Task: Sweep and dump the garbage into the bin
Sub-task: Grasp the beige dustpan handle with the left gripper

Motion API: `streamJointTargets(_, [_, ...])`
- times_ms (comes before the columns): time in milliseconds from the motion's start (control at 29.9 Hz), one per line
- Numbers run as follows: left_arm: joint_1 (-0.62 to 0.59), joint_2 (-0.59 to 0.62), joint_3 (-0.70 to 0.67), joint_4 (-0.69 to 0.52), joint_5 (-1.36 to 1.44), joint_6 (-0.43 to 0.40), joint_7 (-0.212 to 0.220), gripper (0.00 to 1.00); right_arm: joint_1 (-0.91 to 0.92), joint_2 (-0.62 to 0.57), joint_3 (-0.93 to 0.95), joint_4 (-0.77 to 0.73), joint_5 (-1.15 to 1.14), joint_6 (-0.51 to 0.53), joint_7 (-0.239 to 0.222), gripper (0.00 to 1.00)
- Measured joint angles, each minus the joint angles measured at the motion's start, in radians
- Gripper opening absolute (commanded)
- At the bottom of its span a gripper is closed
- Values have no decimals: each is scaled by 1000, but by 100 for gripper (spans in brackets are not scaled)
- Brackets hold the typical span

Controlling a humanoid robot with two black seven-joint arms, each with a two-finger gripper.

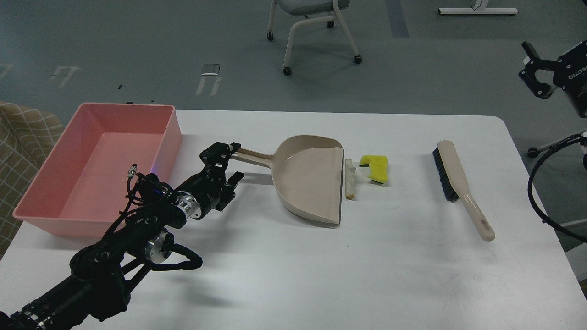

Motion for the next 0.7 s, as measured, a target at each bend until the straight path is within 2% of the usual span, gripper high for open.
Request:
streamJointTargets(367, [-59,-60,-1,89,-1,0,-2,81,-9,-3,-1,5,-1,0,0,100])
streamJointTargets(534, [-70,-62,-1,109,-1,-4,-11,61,-9,-2,0,5,-2,0,0,100])
streamJointTargets(635, [-74,-59,7,114,-1,-7,-43,54,-12,-2,0,5,-2,0,0,100])
streamJointTargets(701, [-76,-56,26,118,-1,-7,-62,52,-13,-2,0,5,-2,0,0,100])
